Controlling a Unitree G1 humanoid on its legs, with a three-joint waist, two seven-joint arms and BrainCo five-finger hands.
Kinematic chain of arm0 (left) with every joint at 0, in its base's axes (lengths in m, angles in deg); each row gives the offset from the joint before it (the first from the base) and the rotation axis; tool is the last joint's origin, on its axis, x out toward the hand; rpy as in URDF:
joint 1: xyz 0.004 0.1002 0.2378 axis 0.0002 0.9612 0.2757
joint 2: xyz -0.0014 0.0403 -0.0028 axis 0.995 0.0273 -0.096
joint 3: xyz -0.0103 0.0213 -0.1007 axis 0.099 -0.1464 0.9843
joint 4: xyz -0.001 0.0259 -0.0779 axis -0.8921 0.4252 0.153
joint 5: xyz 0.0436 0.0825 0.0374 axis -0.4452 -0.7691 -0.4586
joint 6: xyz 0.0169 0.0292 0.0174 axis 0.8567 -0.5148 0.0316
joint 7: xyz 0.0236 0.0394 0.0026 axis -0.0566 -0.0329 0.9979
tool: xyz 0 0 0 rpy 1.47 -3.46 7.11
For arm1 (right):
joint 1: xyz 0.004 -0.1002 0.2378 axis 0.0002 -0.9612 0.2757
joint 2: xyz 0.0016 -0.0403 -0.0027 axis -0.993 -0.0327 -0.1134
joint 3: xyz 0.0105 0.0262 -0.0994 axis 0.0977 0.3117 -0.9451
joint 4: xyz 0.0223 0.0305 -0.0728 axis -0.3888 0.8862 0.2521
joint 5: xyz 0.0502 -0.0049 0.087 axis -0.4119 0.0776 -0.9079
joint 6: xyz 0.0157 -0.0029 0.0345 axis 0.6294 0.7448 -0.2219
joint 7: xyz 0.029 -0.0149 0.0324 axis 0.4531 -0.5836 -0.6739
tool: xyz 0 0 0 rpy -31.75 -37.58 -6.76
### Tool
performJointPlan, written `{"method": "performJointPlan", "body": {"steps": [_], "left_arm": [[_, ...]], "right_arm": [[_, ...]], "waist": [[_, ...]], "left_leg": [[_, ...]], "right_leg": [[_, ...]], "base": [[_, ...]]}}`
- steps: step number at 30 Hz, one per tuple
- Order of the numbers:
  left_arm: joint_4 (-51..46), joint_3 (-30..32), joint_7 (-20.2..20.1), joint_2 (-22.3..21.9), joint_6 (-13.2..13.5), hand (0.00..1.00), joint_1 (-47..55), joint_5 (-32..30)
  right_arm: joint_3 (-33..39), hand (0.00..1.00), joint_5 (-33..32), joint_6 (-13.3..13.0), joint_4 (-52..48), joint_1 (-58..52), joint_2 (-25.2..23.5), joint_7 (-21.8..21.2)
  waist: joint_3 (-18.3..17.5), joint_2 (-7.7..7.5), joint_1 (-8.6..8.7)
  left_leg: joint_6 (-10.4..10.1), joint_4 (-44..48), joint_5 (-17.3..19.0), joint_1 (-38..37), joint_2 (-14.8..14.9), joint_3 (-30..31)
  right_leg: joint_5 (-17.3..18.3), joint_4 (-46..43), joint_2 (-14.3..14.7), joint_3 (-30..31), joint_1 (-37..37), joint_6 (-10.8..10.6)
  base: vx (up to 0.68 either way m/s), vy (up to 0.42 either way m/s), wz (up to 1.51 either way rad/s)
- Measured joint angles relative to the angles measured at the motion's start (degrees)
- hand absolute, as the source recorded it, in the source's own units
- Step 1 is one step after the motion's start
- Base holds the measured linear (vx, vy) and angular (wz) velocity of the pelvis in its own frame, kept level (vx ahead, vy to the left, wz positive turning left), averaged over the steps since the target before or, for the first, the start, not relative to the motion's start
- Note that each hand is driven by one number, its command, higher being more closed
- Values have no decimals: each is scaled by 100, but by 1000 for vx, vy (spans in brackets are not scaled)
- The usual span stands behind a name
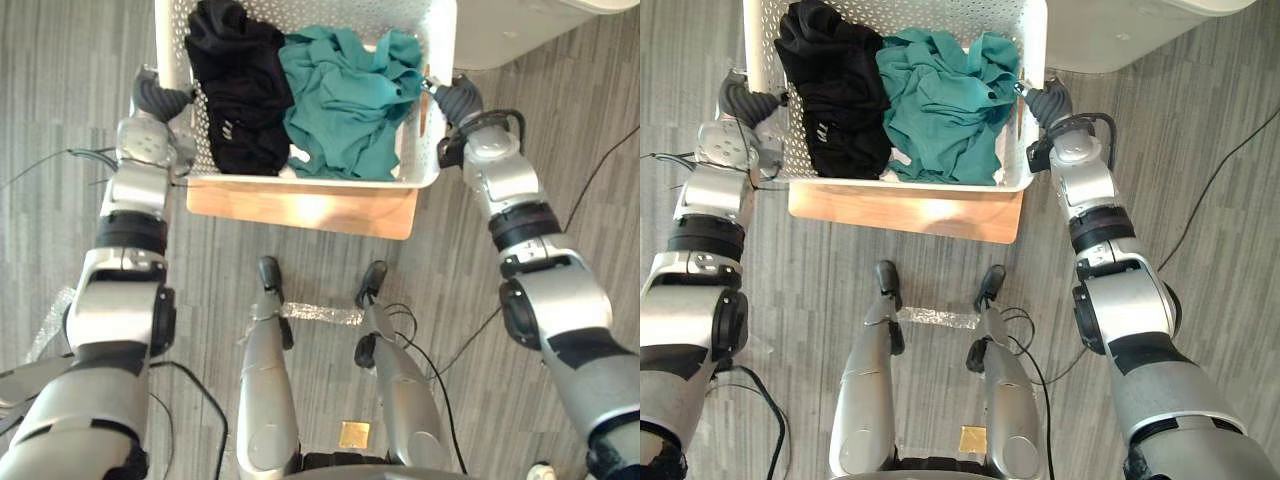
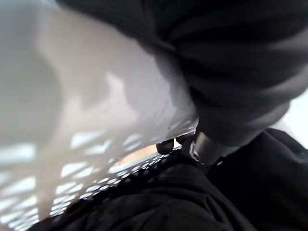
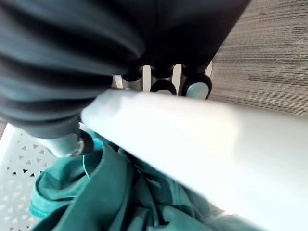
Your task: Pick up the laundry basket with both hands and put the clothes into the washing machine.
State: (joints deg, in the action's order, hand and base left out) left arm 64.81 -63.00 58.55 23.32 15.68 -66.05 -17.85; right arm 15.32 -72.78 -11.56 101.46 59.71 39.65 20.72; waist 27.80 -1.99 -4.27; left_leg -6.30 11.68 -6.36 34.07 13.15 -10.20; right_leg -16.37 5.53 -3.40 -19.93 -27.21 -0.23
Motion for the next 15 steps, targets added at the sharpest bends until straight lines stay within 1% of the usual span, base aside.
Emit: {"method": "performJointPlan", "body": {"steps": [2,3,4,5,6,7,8,9,10,12,13,15], "left_arm": [[-579,-1,4,-27,1,100,369,-58],[-1039,11,5,-59,4,100,667,-39],[-1563,29,7,-116,19,100,1035,-20],[-1775,43,4,-168,31,100,1200,36],[-2137,59,-11,-299,124,100,1597,293],[-2276,62,-19,-391,190,100,1807,406],[-2530,58,-55,-573,282,100,2204,717],[-2795,54,-69,-712,348,100,2603,1167],[-2908,50,-101,-767,377,100,2802,1356],[-3329,3,-201,-977,393,100,3619,1906],[-3425,-4,-238,-1037,394,100,3806,2012],[-3700,-80,-282,-1341,388,100,4369,2215]], "right_arm": [[150,100,-4,32,-635,-359,56,128],[259,100,-20,38,-1152,-679,137,153],[419,100,-30,37,-1678,-1064,176,156],[502,100,-34,38,-1914,-1256,188,151],[643,100,-34,38,-2331,-1692,209,128],[682,100,-33,38,-2506,-1899,237,113],[797,100,-35,22,-2799,-2295,252,87],[846,100,-36,20,-3019,-2624,251,48],[858,100,-35,26,-3097,-2793,251,-2],[863,100,-35,56,-3244,-3554,222,-205],[870,100,-36,71,-3245,-3726,202,-279],[1012,100,-61,94,-3260,-4303,77,-424]], "waist": [[15,25,31],[18,32,30],[19,35,38],[19,35,46],[-10,61,63],[-74,120,75],[-244,187,138],[-317,259,192],[-353,288,195],[-687,348,219],[-730,368,223],[-894,435,297]], "left_leg": [[1,-96,1,-283,-80,-20],[2,-119,5,-480,-124,-14],[12,-139,17,-731,-163,-7],[38,-143,38,-865,-182,-3],[36,-138,152,-1154,-207,2],[48,-137,275,-1252,-199,11],[31,-131,368,-1352,-216,9],[56,-158,406,-1520,-244,9],[63,-174,418,-1612,-259,4],[46,-258,501,-1837,-281,-100],[46,-307,501,-1933,-294,-106],[26,-428,483,-2198,-309,-115]], "right_leg": [[0,0,-70,85,200,0],[6,0,-106,129,361,-8],[39,-1,-140,146,588,-49],[87,-3,-159,155,722,-104],[241,-33,-184,189,1000,-100],[312,-66,-169,198,1089,-109],[467,-190,-211,206,1142,-138],[596,-315,-261,216,1249,-161],[645,-370,-280,235,1298,-182],[751,-461,-310,307,1375,-228],[767,-461,-317,314,1448,-237],[804,-452,-320,288,1666,-244]], "base": [[83,73,-3],[86,73,-6],[84,61,-5],[86,38,2],[66,33,3],[63,48,5],[40,47,5],[42,49,5],[48,42,-6],[75,38,-16],[88,25,-7],[116,28,3]]}}
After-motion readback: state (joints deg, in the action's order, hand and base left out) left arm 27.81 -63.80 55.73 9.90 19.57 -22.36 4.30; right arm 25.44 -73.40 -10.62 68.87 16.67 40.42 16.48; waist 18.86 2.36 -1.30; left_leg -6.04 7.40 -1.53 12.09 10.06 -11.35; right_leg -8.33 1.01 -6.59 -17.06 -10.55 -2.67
